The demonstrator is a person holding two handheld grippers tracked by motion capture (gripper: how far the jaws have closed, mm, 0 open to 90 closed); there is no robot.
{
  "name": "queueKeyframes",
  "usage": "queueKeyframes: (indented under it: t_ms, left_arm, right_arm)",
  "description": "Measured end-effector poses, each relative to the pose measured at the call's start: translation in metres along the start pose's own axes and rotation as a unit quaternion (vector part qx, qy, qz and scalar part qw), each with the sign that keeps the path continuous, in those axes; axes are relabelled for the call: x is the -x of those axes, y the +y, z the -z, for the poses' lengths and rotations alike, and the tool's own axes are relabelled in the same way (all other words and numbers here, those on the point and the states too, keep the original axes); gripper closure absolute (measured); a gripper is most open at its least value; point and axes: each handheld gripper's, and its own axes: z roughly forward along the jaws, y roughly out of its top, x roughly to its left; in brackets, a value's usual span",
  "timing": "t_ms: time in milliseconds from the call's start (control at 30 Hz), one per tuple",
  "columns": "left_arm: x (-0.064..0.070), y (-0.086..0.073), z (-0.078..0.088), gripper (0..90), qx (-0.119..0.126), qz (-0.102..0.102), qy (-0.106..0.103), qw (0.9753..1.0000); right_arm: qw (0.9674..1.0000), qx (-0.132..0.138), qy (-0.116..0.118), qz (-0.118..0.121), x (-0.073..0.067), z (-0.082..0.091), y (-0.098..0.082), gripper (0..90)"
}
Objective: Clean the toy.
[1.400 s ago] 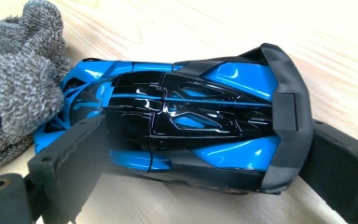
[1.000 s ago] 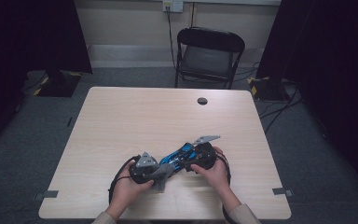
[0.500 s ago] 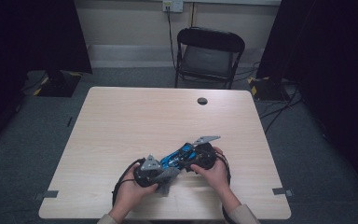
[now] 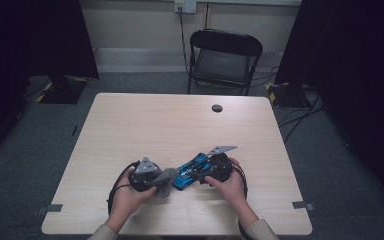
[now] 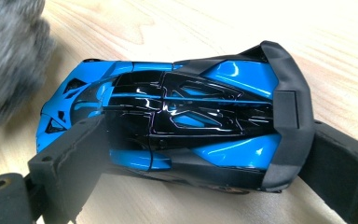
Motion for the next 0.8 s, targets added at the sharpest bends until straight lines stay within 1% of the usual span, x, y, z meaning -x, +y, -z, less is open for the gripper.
queueKeyframes:
  t_ms: [67, 167, 233, 300, 333, 367, 400, 467, 567, 733, 800]
  left_arm:
    - [-0.003, 0.0, -0.004, 70.7, -0.006, 0.0, 0.006, 1.0]
    - [-0.004, -0.002, -0.012, 70.7, -0.011, 0.005, 0.004, 0.9999]
    - [-0.003, -0.003, -0.017, 70.7, -0.009, 0.012, 0.0, 0.9999]
    - [-0.001, -0.003, -0.021, 70.7, -0.006, 0.015, -0.007, 0.9999]
    - [0.0, -0.002, -0.021, 70.6, -0.007, 0.013, -0.006, 0.9999]
    - [0.0, -0.002, -0.022, 70.7, -0.009, 0.012, -0.006, 0.9999]
    - [0.001, -0.001, -0.022, 70.6, -0.009, 0.014, -0.008, 0.9998]
    - [0.004, -0.001, -0.021, 70.6, -0.012, 0.011, -0.014, 0.9998]
    - [0.009, -0.003, -0.02, 70.6, -0.013, 0.004, -0.021, 0.9997]
    - [0.018, -0.006, -0.018, 70.6, -0.011, 0.003, -0.03, 0.9995]
    - [0.021, -0.006, -0.017, 70.6, -0.012, -0.002, -0.035, 0.9993]
  right_arm:
    - [1.0, 0.002, 0.001, -0.003, 0.0, 0.0, -0.001, 6.1]
    - [0.9999, 0.005, 0.005, -0.009, 0.001, 0.0, -0.002, 6.1]
    - [0.9999, 0.003, 0.005, -0.008, 0.001, 0.0, -0.002, 6.1]
    - [1.0, 0.0, 0.003, -0.003, 0.001, 0.0, 0.0, 6.1]
    - [1.0, -0.001, 0.001, 0.001, 0.0, 0.0, 0.0, 6.1]
    - [1.0, -0.003, 0.0, 0.002, 0.0, 0.0, 0.001, 6.1]
    - [1.0, -0.004, -0.001, 0.001, 0.0, 0.0, 0.001, 6.1]
    - [1.0, -0.005, -0.001, 0.0, 0.001, 0.0, 0.001, 6.1]
    - [1.0, -0.004, 0.0, 0.0, 0.001, 0.0, 0.001, 6.2]
    - [1.0, -0.003, -0.002, 0.0, 0.0, 0.0, 0.001, 6.3]
    - [1.0, -0.003, -0.002, 0.0, 0.0, 0.0, 0.001, 6.3]
